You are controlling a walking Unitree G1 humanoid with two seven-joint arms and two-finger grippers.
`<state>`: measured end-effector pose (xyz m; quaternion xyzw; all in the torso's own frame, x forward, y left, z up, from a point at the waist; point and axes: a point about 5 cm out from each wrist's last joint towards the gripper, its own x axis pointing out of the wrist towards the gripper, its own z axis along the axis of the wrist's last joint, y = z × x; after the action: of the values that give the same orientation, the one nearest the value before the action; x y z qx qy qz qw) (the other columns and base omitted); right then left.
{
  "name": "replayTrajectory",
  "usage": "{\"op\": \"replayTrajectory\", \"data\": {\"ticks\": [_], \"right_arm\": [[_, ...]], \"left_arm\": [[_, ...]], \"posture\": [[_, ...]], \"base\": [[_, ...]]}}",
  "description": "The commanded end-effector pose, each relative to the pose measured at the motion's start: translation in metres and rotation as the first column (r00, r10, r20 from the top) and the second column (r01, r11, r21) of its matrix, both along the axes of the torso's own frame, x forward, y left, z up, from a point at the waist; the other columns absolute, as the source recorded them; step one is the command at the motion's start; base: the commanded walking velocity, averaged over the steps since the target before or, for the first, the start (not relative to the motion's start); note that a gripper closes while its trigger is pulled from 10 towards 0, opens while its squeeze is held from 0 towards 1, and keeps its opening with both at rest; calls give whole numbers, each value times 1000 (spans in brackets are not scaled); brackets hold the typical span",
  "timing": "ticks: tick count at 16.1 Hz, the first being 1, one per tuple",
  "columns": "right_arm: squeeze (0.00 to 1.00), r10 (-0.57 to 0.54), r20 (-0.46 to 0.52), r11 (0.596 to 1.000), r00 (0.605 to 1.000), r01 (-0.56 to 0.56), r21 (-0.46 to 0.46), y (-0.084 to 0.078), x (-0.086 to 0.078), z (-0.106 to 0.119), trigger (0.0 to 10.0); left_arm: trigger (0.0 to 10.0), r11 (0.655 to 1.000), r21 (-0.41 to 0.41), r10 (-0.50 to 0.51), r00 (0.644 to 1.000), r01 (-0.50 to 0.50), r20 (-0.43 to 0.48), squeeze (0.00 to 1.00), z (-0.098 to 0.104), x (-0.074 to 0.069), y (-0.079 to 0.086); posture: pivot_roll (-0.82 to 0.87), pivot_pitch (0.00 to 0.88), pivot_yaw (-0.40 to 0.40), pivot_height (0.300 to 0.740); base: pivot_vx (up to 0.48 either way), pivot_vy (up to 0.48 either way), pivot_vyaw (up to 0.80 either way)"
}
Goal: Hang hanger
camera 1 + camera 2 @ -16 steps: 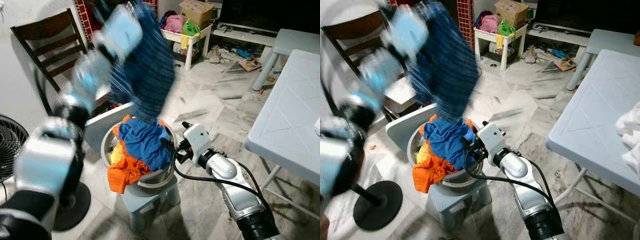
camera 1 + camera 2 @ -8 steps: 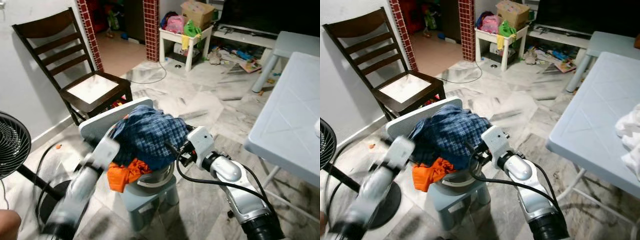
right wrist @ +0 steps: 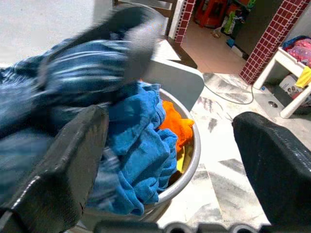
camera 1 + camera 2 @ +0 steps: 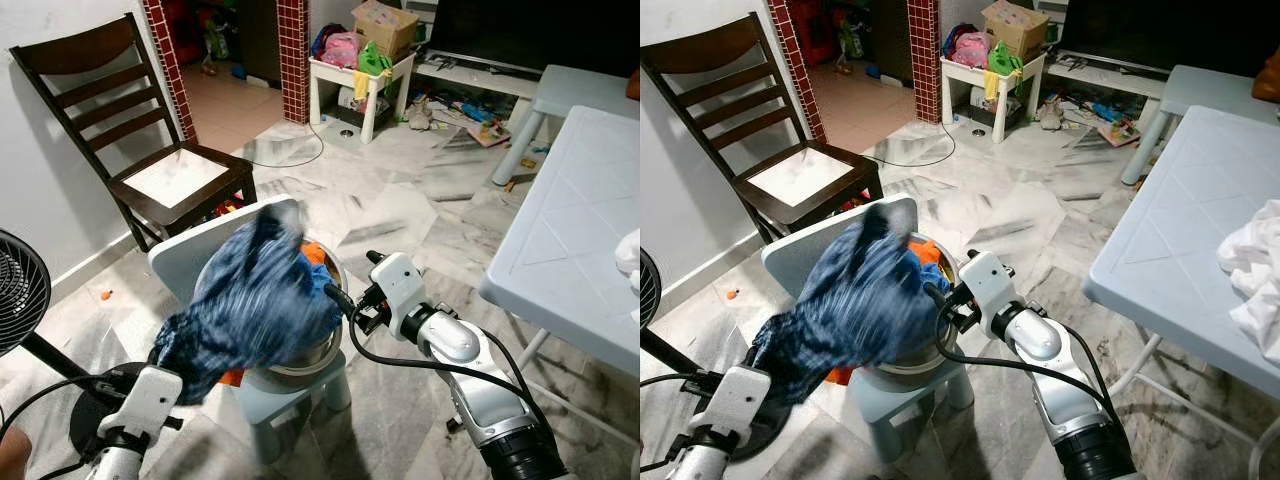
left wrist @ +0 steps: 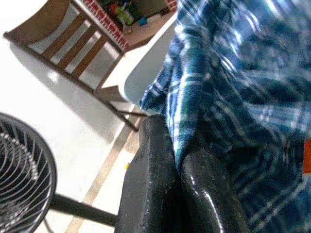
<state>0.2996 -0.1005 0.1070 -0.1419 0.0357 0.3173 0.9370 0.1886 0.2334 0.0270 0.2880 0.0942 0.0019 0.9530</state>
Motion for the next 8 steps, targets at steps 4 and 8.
{"op": "replayTrajectory", "data": {"ticks": [4,8], "right_arm": [[0,13,11,1000,1000,-13,-7,1,4,3,10000],[0,12,17,1000,1000,-12,-7,1,5,4,10000]], "left_arm": [[10000,997,-6,75,997,-75,30,0,16,24,10],[0,996,-29,91,993,-89,73,0,30,40,14]], "posture": [[12,21,5,740],[8,15,6,740]], "base": [[0,0,0],[0,0,0]]}}
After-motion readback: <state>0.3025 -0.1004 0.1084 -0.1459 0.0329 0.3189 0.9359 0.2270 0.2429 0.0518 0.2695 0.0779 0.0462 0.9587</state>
